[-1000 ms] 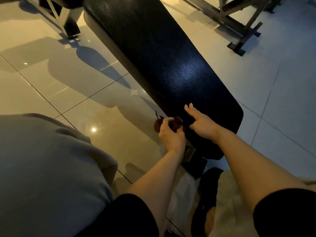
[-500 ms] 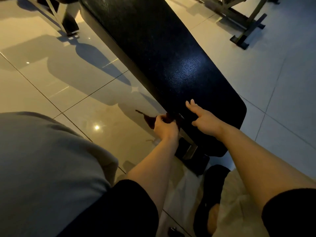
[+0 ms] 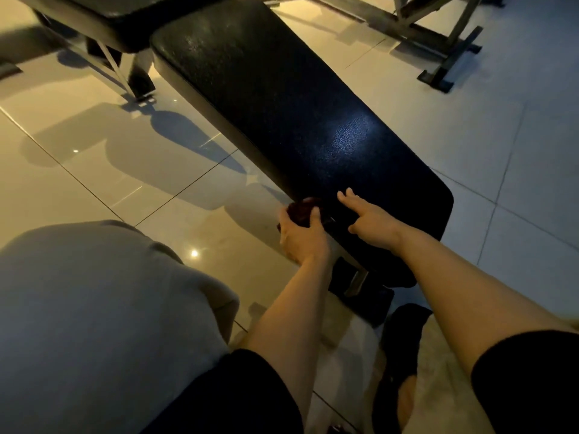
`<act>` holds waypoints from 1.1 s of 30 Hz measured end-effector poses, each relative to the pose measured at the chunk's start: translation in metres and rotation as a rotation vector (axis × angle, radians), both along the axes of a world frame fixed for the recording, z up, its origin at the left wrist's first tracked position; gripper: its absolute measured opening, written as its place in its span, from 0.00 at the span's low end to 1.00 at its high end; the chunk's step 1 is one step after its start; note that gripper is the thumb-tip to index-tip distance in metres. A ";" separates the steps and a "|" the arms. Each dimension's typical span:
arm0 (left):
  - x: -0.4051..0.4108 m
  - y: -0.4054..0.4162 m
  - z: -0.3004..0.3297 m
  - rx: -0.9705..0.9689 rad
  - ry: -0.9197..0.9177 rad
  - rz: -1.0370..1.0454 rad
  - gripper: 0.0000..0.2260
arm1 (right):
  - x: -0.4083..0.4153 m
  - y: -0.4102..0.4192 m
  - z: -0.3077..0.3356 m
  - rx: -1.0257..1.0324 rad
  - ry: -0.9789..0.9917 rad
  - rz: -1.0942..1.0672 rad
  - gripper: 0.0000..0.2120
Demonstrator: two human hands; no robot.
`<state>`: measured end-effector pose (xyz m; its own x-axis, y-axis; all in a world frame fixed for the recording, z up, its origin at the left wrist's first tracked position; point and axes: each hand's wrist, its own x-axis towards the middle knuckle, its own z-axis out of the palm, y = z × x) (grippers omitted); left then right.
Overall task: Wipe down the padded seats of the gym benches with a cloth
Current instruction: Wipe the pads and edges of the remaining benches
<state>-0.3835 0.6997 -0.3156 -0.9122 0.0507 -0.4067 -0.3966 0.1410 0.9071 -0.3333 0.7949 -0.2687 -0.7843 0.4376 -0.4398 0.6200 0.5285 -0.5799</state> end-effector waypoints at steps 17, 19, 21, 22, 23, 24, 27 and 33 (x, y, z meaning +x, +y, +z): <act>0.005 0.003 0.002 -0.078 0.101 -0.164 0.08 | 0.007 0.006 0.003 -0.032 0.025 0.032 0.35; 0.011 0.003 -0.008 -0.047 0.034 -0.244 0.08 | 0.007 0.006 0.002 -0.026 0.017 0.033 0.35; 0.020 0.002 -0.016 -0.047 -0.116 -0.332 0.10 | 0.006 0.007 0.004 -0.037 0.007 0.031 0.35; 0.025 0.001 -0.021 -0.078 -0.173 -0.345 0.10 | 0.006 0.007 0.004 -0.040 0.004 0.034 0.35; 0.030 -0.001 -0.025 -0.095 -0.194 -0.308 0.09 | 0.006 0.007 0.004 -0.036 0.006 0.038 0.35; 0.034 -0.003 -0.028 -0.086 -0.189 -0.226 0.08 | 0.007 0.007 0.003 -0.028 0.010 0.043 0.35; 0.023 -0.009 -0.020 -0.013 -0.086 0.106 0.07 | 0.008 0.008 0.001 -0.016 0.008 0.064 0.35; 0.013 0.005 0.010 -0.021 0.105 0.034 0.08 | 0.006 0.010 0.002 -0.034 0.013 0.067 0.35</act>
<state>-0.3710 0.7044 -0.3053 -0.9509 0.0112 -0.3094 -0.3044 0.1482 0.9409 -0.3269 0.8047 -0.2667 -0.8170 0.3686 -0.4434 0.5762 0.5489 -0.6055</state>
